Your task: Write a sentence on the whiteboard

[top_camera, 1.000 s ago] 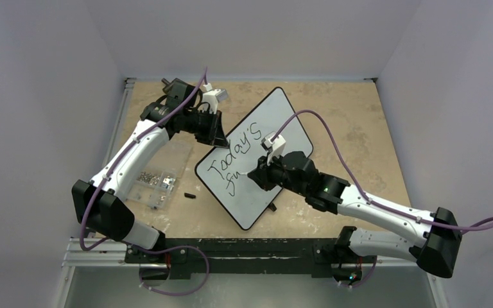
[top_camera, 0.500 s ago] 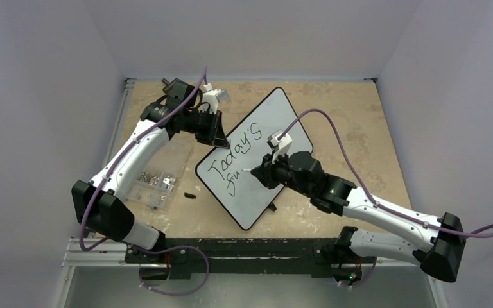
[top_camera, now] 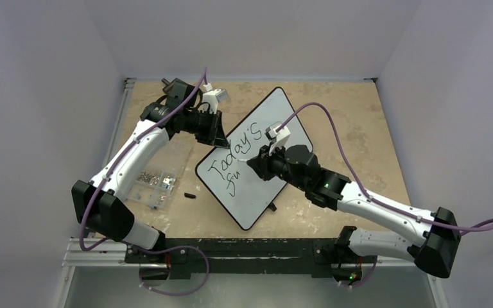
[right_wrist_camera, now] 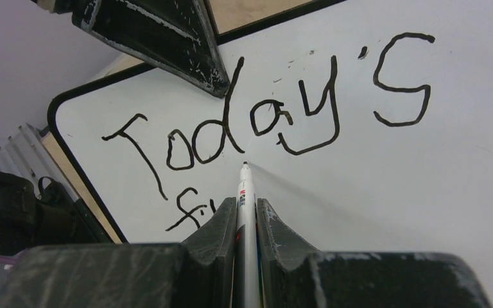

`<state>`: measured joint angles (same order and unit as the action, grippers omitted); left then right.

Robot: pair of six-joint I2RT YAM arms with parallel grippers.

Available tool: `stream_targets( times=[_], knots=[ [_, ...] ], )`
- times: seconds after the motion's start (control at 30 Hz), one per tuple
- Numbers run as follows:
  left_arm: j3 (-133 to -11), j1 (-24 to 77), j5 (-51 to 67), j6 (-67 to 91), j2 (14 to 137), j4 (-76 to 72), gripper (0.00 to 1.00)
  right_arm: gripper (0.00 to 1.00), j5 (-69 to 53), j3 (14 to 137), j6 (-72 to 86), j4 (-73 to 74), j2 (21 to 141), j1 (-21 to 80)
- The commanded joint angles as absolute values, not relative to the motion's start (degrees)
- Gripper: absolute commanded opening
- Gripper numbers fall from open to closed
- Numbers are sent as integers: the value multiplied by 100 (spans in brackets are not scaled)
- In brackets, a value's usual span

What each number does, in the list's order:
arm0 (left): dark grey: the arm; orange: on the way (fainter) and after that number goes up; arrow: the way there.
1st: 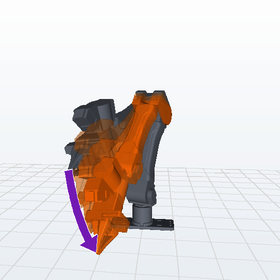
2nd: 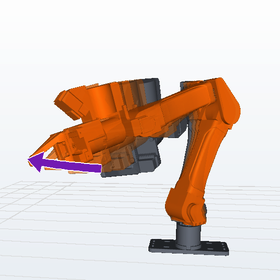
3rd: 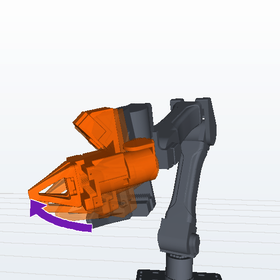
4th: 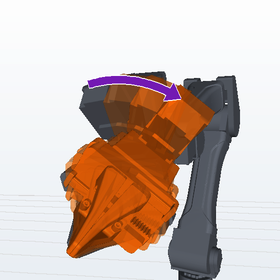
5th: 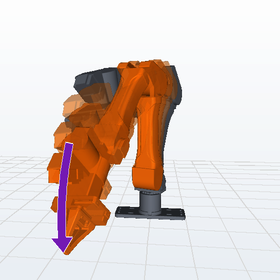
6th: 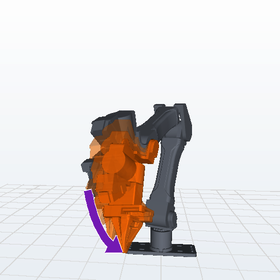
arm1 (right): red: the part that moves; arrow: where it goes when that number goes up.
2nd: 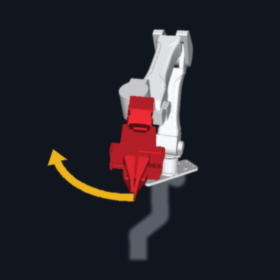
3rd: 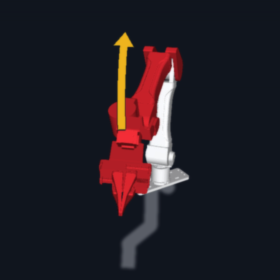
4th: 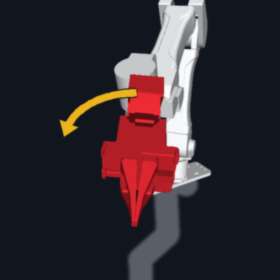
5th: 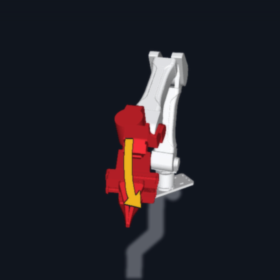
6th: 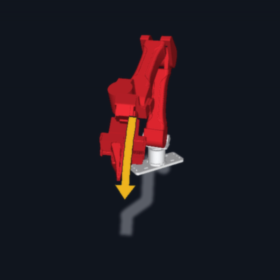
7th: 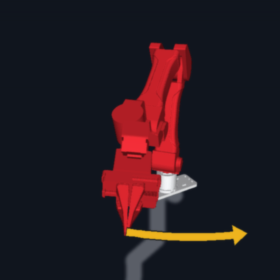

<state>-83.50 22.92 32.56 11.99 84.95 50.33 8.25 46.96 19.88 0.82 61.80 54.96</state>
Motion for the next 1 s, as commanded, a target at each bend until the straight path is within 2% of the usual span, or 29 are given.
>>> stream_targets(
  times=[0.0, 0.23, 0.7, 0.97],
  knots=[
    [-8358, 2241, 2644, 1082, 8315, 4847, 0, 0, 862, 5030, 1961, -342, 6262, 5436],
    [-8367, 2241, 2645, 1081, 8315, 4852, 0, 0, 791, 4835, 2017, -362, 6294, 5414],
    [-8358, 2241, 2660, 1090, 8306, 4852, 0, 0, 671, 3901, 2401, -38, 5584, 5414],
    [-8349, 2239, 2664, 1099, 8311, 4842, 0, 0, 902, 3974, 2357, -9, 5595, 5414]
  ],
)
